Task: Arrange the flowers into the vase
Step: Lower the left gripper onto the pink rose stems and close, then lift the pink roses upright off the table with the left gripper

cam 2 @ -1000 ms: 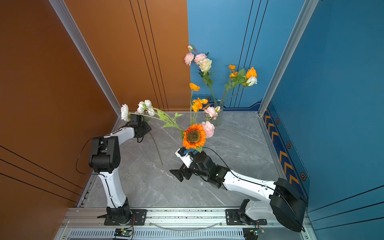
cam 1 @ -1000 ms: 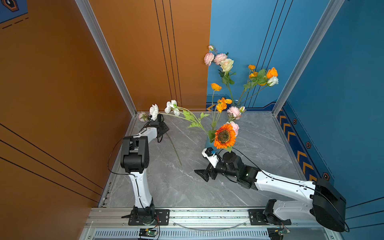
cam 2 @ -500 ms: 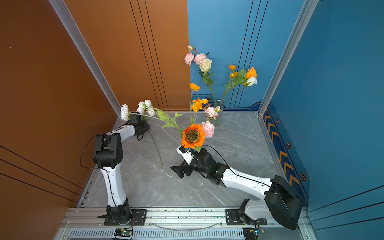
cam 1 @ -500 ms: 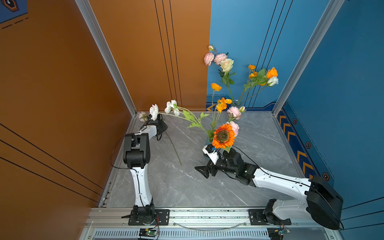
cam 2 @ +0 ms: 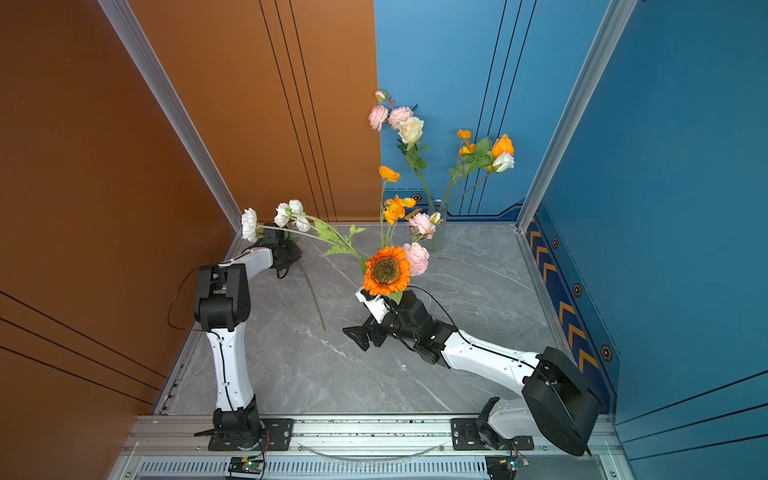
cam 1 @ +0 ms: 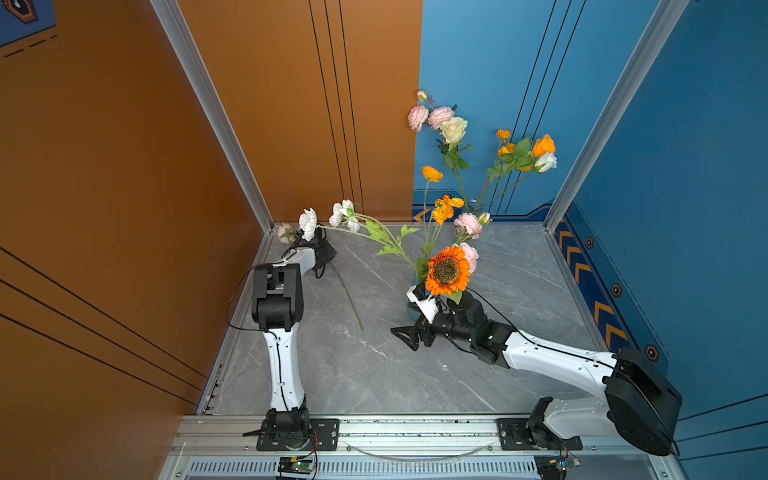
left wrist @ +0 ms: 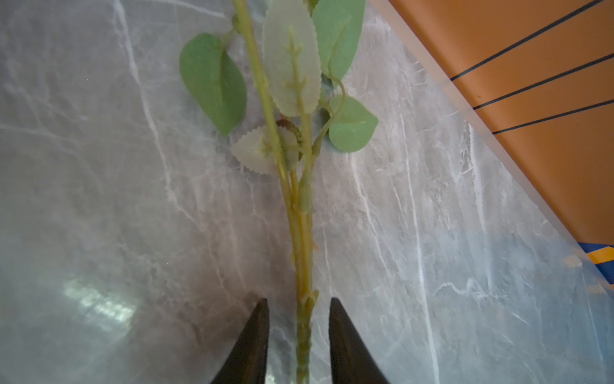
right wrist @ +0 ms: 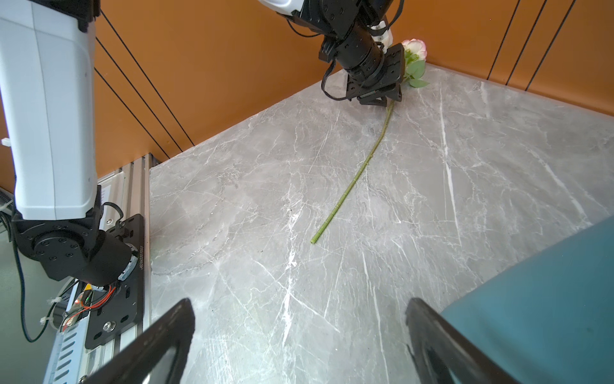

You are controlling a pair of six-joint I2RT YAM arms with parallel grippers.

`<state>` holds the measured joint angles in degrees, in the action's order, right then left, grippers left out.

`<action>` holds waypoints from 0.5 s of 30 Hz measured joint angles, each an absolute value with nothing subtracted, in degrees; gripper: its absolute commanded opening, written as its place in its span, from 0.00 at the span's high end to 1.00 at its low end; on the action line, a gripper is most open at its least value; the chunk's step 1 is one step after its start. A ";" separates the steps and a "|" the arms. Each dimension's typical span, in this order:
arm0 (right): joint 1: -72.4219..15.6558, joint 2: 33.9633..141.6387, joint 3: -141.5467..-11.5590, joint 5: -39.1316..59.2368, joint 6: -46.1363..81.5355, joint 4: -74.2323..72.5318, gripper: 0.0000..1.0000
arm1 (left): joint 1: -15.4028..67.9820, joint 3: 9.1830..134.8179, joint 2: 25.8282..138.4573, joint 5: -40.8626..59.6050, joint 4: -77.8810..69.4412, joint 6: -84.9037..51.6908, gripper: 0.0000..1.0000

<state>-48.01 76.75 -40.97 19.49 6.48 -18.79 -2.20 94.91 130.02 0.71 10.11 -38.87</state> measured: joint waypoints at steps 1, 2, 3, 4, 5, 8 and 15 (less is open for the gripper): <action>-47.83 76.75 -40.97 19.59 6.48 -18.85 0.00 | -2.20 95.11 130.13 0.71 10.17 -38.87 0.70; -47.64 76.75 -40.97 19.75 6.48 -18.90 0.00 | -2.17 95.24 130.21 0.71 10.31 -38.87 0.72; -47.53 76.75 -40.97 19.79 6.48 -18.92 0.00 | -2.13 95.33 130.26 0.71 10.46 -38.92 0.73; -47.35 76.75 -40.97 19.84 6.48 -18.94 0.00 | -2.13 95.42 130.32 0.73 10.52 -38.94 0.76; -47.22 76.75 -40.97 19.97 6.48 -18.94 0.00 | -2.13 95.59 130.52 0.84 10.59 -38.98 0.77; -46.92 76.75 -40.97 20.01 6.48 -18.94 0.00 | -2.13 97.19 131.70 1.96 10.74 -38.83 0.87; -46.85 75.50 -40.93 19.94 6.52 -18.55 0.00 | -2.13 97.54 132.05 3.86 10.55 -38.44 1.00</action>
<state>-46.85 75.50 -40.93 19.94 6.52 -18.55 -2.13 97.54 132.05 3.86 10.55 -38.44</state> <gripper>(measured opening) 0.998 0.066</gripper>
